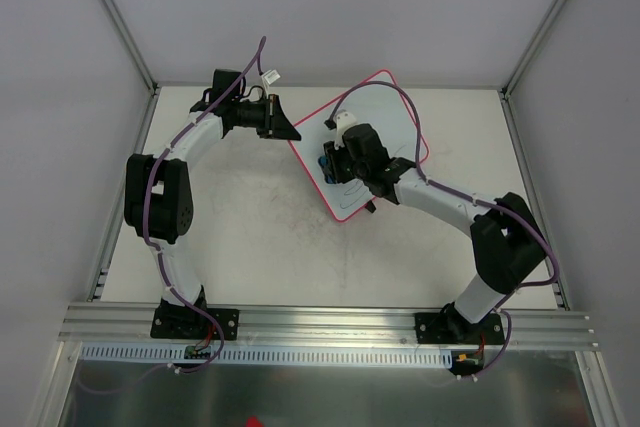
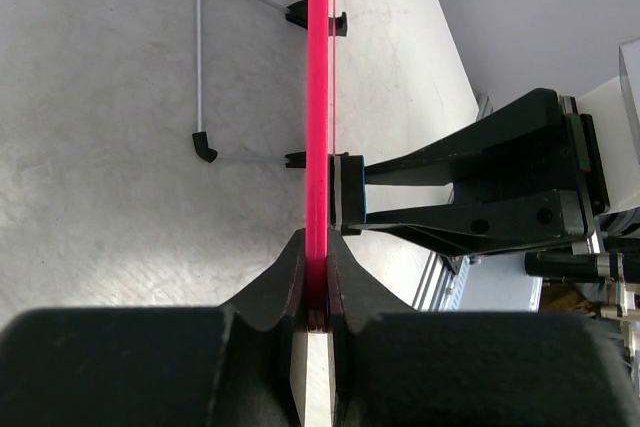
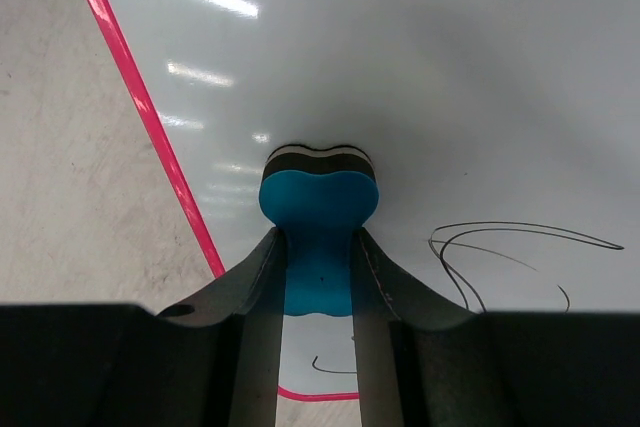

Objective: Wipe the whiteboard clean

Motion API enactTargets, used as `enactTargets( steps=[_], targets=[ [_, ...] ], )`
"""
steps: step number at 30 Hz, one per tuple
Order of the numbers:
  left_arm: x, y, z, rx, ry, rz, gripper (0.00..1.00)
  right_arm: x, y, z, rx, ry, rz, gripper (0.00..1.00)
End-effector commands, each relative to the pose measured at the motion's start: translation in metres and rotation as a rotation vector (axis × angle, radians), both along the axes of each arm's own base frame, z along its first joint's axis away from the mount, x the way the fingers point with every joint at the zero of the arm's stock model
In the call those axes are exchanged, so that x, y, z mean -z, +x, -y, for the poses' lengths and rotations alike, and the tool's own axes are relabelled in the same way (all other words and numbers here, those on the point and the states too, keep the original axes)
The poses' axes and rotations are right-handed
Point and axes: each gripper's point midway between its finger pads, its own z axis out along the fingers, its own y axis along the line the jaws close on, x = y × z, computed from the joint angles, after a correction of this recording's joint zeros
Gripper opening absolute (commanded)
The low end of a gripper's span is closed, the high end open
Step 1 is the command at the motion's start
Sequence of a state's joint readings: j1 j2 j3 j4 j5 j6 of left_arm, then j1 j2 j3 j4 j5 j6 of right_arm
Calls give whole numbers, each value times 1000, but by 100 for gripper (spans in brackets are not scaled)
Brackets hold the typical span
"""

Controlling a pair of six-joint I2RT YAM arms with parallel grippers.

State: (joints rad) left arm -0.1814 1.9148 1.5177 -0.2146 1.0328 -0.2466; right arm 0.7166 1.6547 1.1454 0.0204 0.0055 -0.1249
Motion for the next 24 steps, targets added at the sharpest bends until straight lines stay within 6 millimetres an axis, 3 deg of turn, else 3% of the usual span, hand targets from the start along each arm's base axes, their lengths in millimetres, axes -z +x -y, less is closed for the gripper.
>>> enactTargets(
  steps=[1, 8, 15, 21, 24],
  targets=[
    [-11, -8, 12, 80, -33, 64, 0, -6, -2, -2, 14, 4, 39, 0],
    [-13, -9, 13, 82, -35, 67, 0, 9, 24, 31, 195, 84, -71, 0],
    [-16, -10, 12, 79, -35, 71, 0, 25, 52, 89, 427, 151, -135, 0],
    [-16, -10, 13, 82, -36, 73, 0, 45, 62, 139, 627, 162, -183, 0],
    [-17, -11, 13, 83, -37, 72, 0, 56, 61, 154, 674, 198, -236, 0]
  ],
)
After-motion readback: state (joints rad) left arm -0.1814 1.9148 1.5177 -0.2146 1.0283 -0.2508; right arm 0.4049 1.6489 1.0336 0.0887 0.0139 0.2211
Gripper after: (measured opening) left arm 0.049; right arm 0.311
